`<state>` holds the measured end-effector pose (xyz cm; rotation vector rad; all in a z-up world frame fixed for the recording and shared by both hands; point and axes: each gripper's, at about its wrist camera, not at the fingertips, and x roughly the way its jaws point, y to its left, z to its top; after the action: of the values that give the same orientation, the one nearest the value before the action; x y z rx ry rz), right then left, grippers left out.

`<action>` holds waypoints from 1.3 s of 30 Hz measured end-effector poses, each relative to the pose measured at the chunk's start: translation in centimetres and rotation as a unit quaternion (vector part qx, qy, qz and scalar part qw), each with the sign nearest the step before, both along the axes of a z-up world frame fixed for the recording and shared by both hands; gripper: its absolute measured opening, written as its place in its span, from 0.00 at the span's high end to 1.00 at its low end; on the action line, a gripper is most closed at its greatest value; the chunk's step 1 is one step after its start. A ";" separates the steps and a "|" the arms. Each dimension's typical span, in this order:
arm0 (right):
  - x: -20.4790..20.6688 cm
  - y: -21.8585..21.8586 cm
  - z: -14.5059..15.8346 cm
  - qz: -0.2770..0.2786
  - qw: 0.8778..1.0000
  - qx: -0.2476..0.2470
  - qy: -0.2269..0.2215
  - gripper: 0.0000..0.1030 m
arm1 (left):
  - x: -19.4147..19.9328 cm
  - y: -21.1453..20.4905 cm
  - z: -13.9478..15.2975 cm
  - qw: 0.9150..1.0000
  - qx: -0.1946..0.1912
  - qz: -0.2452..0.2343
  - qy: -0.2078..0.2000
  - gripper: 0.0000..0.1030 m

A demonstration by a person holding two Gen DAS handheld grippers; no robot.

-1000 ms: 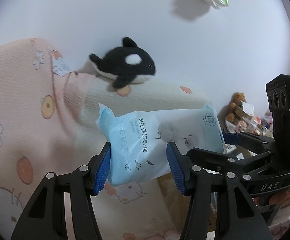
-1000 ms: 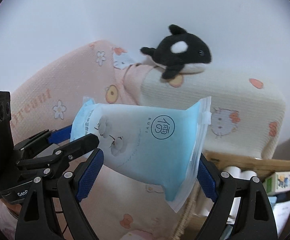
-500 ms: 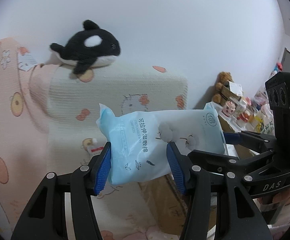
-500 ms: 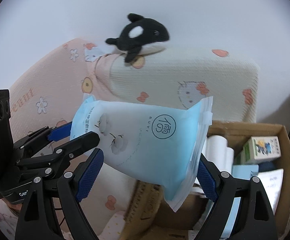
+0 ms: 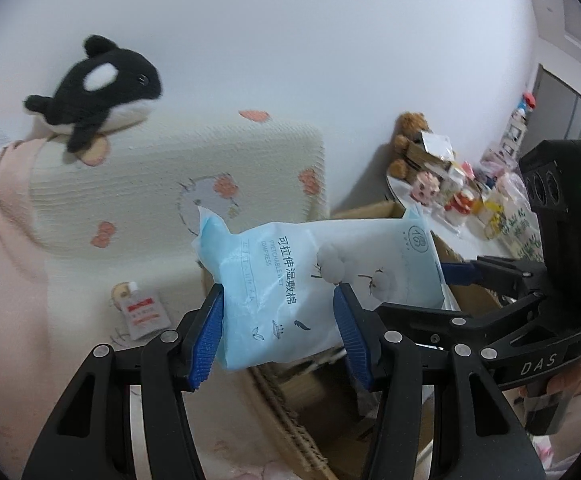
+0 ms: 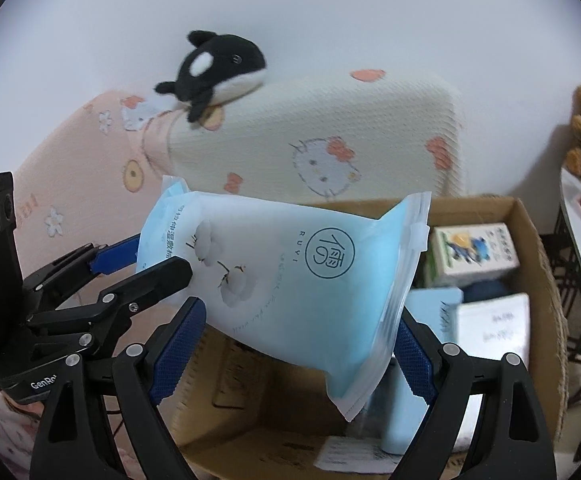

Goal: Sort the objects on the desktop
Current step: 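Lift the blue bag with the left tool and carry it over the box, then lower the blue bag into the box beside the white rolls and release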

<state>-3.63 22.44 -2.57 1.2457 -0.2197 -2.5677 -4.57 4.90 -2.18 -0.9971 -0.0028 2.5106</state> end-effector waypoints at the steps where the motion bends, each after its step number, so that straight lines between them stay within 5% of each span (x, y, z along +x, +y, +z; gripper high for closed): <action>1: 0.1 0.3 -0.3 -0.002 1.000 0.003 -0.005 0.15 | 0.0 0.5 -0.4 1.000 -0.007 -0.005 -0.007 0.44; 24: -0.3 5.3 -5.0 -0.038 0.997 0.019 -0.069 0.16 | 1.6 5.1 -3.6 0.993 -0.085 -0.076 -0.015 0.44; 36: -0.2 5.4 -6.1 -0.024 0.996 0.018 -0.081 0.18 | 0.0 3.1 -3.2 0.997 -0.030 -0.054 -0.039 0.44; 39: -0.2 5.5 -6.0 -0.019 0.996 0.022 -0.081 0.19 | -0.4 3.3 -3.3 0.997 -0.022 -0.055 -0.042 0.56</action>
<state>-3.80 27.91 -8.59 1.4815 -0.2227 -2.5167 -4.97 8.21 -5.47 -1.0894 0.0813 2.3775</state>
